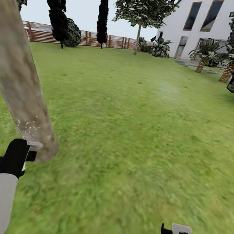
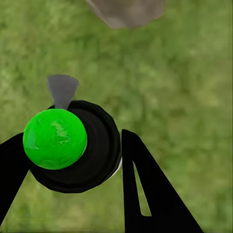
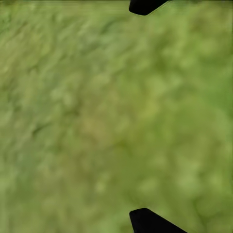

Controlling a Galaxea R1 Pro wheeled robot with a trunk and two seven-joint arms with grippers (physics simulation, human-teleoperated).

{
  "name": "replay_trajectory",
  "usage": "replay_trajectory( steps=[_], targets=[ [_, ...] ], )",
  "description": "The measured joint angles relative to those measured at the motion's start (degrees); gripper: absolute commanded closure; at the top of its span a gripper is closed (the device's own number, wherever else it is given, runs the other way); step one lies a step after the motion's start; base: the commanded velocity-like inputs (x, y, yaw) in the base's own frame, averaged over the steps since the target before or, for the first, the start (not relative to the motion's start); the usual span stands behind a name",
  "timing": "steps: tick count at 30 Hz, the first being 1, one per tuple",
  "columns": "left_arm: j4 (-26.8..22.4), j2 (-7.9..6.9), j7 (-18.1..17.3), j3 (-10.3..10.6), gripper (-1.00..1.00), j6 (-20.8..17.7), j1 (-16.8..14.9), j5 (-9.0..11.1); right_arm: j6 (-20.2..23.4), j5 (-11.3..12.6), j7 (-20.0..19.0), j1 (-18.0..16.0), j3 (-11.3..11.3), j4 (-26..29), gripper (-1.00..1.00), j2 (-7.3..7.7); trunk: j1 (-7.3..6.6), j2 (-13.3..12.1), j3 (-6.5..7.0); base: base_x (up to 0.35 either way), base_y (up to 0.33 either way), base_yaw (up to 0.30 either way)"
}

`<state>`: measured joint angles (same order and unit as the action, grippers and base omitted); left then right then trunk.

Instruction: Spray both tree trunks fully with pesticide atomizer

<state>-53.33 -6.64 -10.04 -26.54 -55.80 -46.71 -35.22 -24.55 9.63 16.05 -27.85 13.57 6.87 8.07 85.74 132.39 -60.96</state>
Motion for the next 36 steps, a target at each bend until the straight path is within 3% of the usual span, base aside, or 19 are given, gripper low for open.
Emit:
replay_trajectory(
  steps=[1, 3, 6, 9, 18, 27, 36],
  targets=[
    [0.2, -0.72, 0.1, -2.8, 1.0, 3.7, 0.8, 0.1, 0.0, 0.0, 0.0, 0.0, 0.0, 0.0, -1.0, 0.0, 0.0, 0.0, 0.0, 0.142, -0.272, 0.267],
    [1.3, -0.9, 0.1, -5.4, 1.0, 7.6, 1.8, 0.5, 0.0, 0.0, 0.0, 0.0, 0.0, 0.0, -1.0, -0.03, 0.0, 0.0, 0.0, 0.15, -0.268, 0.274],
    [6.5, -0.95, 0.1, -6.6, 1.0, 10.7, 2.2, 0.8, 0.0, -0.1, 0.0, 0.0, 0.1, 0.0, -1.0, -0.09, 0.0, 0.0, 0.0, 0.19, -0.237, 0.277],
    [8.0, -0.56, 0.2, -6.7, 1.0, 15.0, 2.2, 0.8, 0.0, -0.1, 0.0, 0.0, 0.1, -0.1, -1.0, -0.09, -0.01, 0.0, 0.0, 0.23, -0.199, 0.278],
    [8.2, -0.13, -0.5, -6.8, 1.0, 15.7, 2.2, 0.7, 0.0, -0.1, 0.0, 0.0, 0.1, -0.1, -1.0, -0.09, -0.01, 0.0, 0.0, 0.105, -0.071, 0.254],
    [8.2, 0.94, -0.3, -6.7, 1.0, 15.8, 2.6, 0.7, 0.0, -0.2, -0.1, 0.0, 0.1, -0.1, -1.0, -0.1, -0.01, 0.0, 0.0, 0.237, -0.163, 0.011],
    [8.2, 1.06, -0.3, -6.7, 1.0, 15.9, 2.6, 0.6, 0.0, -0.2, -0.1, 0.0, 0.2, -0.1, -1.0, -0.17, -0.01, 0.0, 0.0, 0.24, -0.169, 0.0]
  ],
)
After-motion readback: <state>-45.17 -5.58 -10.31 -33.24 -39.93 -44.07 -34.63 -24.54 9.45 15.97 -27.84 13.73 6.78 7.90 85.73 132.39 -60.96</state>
